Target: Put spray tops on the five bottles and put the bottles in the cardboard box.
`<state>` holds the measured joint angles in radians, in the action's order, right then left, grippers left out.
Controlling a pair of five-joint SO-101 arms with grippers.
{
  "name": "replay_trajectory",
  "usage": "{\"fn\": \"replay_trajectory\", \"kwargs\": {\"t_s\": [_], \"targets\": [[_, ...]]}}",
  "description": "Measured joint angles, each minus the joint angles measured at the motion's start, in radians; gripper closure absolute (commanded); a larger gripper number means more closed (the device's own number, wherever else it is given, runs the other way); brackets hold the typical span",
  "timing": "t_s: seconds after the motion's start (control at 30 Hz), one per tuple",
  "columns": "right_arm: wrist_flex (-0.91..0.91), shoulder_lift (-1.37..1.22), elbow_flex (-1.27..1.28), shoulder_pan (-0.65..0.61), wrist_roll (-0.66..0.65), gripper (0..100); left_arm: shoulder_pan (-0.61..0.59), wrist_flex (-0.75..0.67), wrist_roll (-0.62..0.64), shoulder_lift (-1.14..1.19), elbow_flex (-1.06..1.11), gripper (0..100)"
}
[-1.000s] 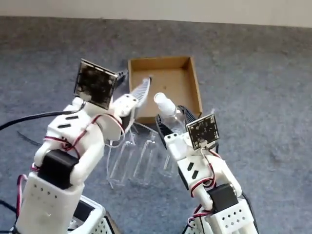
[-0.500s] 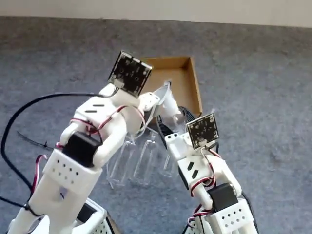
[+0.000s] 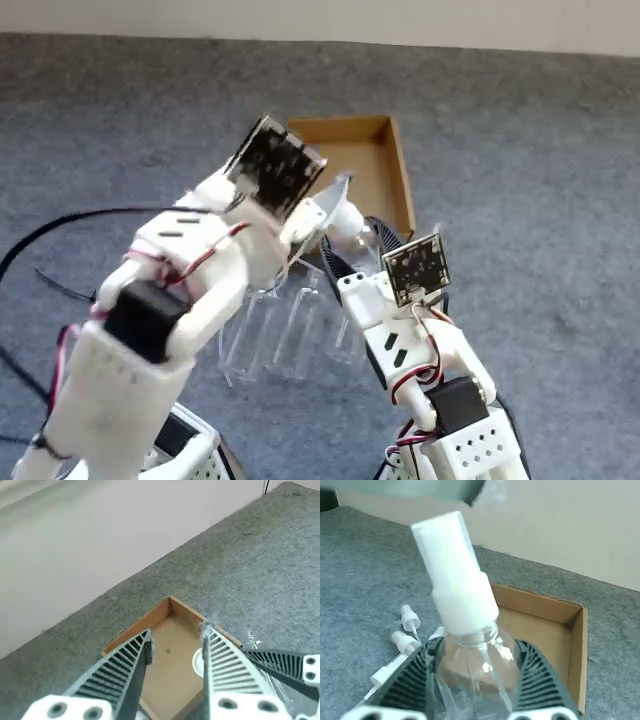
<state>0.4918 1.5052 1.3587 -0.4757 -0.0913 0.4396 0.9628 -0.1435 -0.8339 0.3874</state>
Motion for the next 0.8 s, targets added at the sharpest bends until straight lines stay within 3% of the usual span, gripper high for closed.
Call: {"fn": "replay_trajectory", "kwargs": {"t_s": [0.23, 0.4, 0.53, 0.8], "targets": [[0.0, -0.173, -0.12, 0.052, 0.0, 99.5, -0.224, 0.101, -0.011, -0.064, 0.101, 84], [0.0, -0.376, -0.261, 0.034, 0.0, 99.5, -0.261, 0.1, -0.011, -0.064, 0.224, 84], [0.0, -0.565, -0.422, 0.0, 0.0, 99.5, -0.288, 0.015, -0.011, -0.066, 0.336, 84], [0.0, -0.965, -0.672, -0.003, 0.0, 99.5, -0.47, -0.135, -0.014, -0.17, 0.628, 84]]}}
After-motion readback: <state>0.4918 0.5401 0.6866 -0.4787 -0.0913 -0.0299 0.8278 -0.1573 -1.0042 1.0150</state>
